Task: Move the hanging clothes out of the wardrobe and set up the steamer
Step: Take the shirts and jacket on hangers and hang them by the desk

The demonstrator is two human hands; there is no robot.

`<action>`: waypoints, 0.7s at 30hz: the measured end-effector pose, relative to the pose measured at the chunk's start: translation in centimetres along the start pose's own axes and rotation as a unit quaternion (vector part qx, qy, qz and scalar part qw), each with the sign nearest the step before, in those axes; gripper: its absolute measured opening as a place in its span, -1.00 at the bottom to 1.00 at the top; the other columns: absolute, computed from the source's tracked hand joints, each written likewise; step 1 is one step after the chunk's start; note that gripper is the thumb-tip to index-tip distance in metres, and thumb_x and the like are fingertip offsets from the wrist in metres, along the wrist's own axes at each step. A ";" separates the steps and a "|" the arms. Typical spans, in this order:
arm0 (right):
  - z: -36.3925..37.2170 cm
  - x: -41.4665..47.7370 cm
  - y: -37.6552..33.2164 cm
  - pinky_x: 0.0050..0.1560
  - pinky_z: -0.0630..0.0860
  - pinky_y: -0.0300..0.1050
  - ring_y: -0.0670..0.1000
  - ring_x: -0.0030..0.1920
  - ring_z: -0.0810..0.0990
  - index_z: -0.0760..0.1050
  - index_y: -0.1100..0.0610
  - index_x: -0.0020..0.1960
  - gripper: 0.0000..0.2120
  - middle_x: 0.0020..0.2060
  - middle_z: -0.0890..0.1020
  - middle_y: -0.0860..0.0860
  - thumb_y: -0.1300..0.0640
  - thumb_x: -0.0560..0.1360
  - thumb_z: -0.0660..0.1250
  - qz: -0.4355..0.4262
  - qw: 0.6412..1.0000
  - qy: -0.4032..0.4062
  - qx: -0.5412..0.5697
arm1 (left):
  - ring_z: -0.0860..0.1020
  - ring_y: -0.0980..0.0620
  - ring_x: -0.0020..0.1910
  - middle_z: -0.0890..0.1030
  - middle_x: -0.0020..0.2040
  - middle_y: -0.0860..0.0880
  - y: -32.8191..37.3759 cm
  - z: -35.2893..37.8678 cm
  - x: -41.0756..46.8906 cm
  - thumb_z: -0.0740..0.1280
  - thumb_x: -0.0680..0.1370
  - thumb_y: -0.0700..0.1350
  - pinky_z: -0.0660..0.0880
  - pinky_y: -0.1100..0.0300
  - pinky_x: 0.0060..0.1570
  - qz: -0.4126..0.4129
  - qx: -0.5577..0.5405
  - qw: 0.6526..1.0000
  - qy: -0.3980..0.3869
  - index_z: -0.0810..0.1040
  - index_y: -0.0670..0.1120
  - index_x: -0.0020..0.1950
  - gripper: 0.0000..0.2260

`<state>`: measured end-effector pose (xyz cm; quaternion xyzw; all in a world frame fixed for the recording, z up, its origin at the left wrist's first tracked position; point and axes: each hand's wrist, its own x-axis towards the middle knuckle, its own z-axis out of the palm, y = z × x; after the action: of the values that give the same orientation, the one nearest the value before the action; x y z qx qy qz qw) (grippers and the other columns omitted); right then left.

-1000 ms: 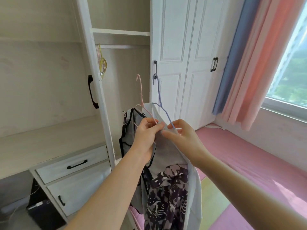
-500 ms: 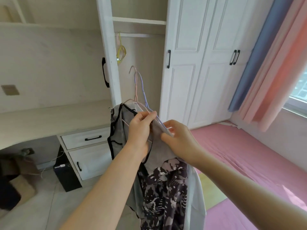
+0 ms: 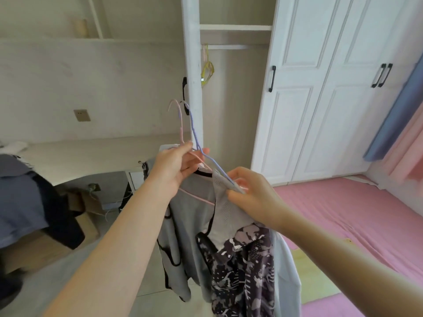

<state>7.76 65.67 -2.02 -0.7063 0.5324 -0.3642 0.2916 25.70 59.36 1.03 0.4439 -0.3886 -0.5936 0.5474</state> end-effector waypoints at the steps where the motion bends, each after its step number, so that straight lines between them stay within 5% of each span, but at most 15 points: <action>1: 0.4 0.2 -0.1 0.15 0.50 -0.08 -0.11 0.07 0.56 0.54 0.02 0.03 -0.77 -0.03 0.63 -0.08 0.22 0.41 0.30 -0.002 1.000 -0.012 0.002 | 0.67 -0.07 -0.09 0.70 -0.08 -0.18 -0.1 -0.7 -0.2 0.28 0.59 -0.16 0.58 0.16 -0.10 0.000 -0.015 1.000 0.001 0.46 -0.10 -0.11 -0.92; 7: 3.9 2.1 -1.2 0.14 0.53 -0.07 -0.13 0.03 0.59 0.55 0.03 0.01 -0.81 -0.05 0.65 -0.09 0.20 0.42 0.36 -0.028 0.998 -0.061 0.008 | 0.68 -0.13 -0.09 0.67 -0.08 -0.27 -0.1 -5.5 -1.0 0.22 0.60 -0.27 0.63 0.08 -0.07 -0.014 -0.121 0.992 0.039 0.42 -0.18 -0.03 -0.97; 11: 7.2 3.5 -2.5 0.14 0.49 -0.17 -0.16 0.01 0.59 0.56 0.01 -0.04 -0.83 -0.08 0.65 -0.11 0.00 0.42 0.44 -0.035 0.995 -0.084 0.028 | 0.68 -0.13 -0.12 0.67 -0.10 -0.28 0.3 -9.6 -1.8 0.21 0.61 -0.26 0.63 0.08 -0.11 -0.028 -0.186 0.980 0.066 0.48 -0.24 -0.07 -0.90; 15: 10.7 4.9 -4.6 -0.05 0.45 -0.26 -0.21 -0.16 0.58 0.58 0.07 -0.07 -0.85 -0.19 0.65 -0.10 -0.01 0.51 0.34 -0.035 0.995 -0.074 0.049 | 0.68 -0.13 -0.10 0.63 0.02 -0.33 0.8 -14.4 -2.6 0.18 0.63 -0.25 0.64 0.13 -0.17 -0.018 -0.181 0.978 0.099 0.46 -0.40 0.15 -0.78; 21: 16.7 7.6 -9.2 -0.11 0.42 -0.28 -0.18 -0.15 0.57 0.55 0.06 -0.05 -0.87 -0.18 0.64 -0.10 0.03 0.55 0.29 -0.061 0.994 -0.079 0.041 | 0.67 -0.12 -0.03 0.64 0.03 -0.30 1.5 -20.9 -3.7 0.17 0.63 -0.22 0.63 0.15 -0.09 0.018 -0.157 0.978 0.136 0.49 -0.38 0.14 -0.76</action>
<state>27.77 61.19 -2.60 -0.7512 0.4483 -0.3461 0.3390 46.14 63.41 -3.50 0.4224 -0.2203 -0.5713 0.6683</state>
